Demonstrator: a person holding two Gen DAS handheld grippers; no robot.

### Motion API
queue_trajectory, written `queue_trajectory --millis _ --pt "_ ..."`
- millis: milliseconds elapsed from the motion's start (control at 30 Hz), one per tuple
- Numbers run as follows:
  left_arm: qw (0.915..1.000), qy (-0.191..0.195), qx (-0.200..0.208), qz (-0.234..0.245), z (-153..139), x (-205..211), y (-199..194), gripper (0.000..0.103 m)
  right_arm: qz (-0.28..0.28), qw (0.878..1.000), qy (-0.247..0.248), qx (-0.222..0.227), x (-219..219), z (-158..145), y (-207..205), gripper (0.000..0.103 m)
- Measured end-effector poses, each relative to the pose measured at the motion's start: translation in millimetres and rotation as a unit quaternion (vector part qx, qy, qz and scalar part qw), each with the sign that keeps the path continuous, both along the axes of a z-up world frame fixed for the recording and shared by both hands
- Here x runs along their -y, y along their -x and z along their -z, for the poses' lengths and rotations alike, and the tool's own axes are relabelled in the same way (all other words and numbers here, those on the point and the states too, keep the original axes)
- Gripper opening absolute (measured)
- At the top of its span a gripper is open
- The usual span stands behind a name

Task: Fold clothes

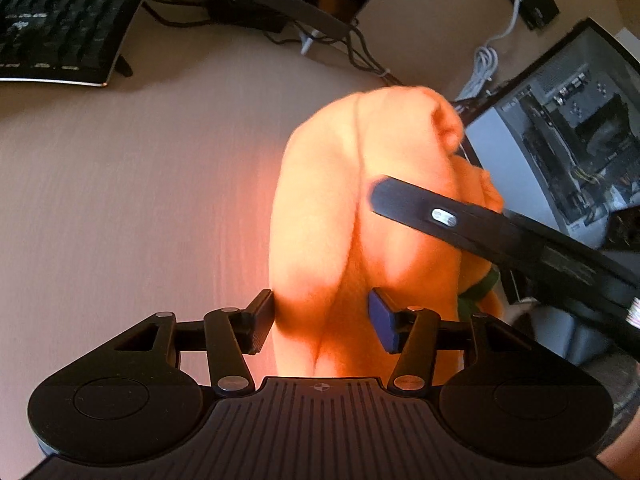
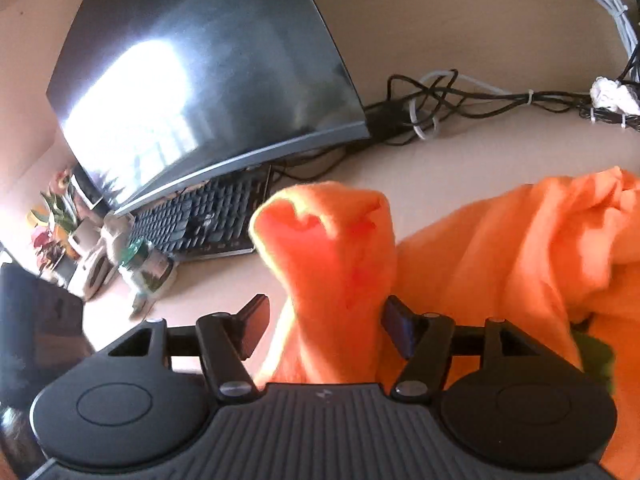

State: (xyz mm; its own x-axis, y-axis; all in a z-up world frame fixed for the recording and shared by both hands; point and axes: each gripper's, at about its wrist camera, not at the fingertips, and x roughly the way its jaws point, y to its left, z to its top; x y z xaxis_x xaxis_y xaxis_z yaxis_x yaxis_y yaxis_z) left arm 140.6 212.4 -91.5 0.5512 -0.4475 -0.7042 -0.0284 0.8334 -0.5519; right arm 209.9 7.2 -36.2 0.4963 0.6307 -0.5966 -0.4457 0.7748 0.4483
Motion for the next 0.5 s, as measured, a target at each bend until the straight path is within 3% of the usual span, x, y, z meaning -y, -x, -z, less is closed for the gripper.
queue_trajectory --millis 167,333,433,500 --pt "0.9999 0.008 -0.005 -0.004 0.0 -6.2 9.1 0.062 -0.029 0.999 0.018 -0.031 -16.0 15.7 -14.4 0.05" --pt "0.9942 -0.007 -0.014 -0.107 -18.9 -53.8 20.6 0.073 -0.079 0.996 0.029 0.008 -29.9 10.6 -12.1 0.02" --pt "0.9807 0.028 0.006 -0.193 -35.8 -91.7 24.3 0.08 -0.1 0.995 0.007 0.026 -28.8 -11.2 -5.2 0.016" --pt "0.9783 0.017 0.016 -0.206 -45.6 -97.5 20.4 0.083 -0.106 0.993 -0.013 0.044 -24.2 -30.5 1.6 0.015"
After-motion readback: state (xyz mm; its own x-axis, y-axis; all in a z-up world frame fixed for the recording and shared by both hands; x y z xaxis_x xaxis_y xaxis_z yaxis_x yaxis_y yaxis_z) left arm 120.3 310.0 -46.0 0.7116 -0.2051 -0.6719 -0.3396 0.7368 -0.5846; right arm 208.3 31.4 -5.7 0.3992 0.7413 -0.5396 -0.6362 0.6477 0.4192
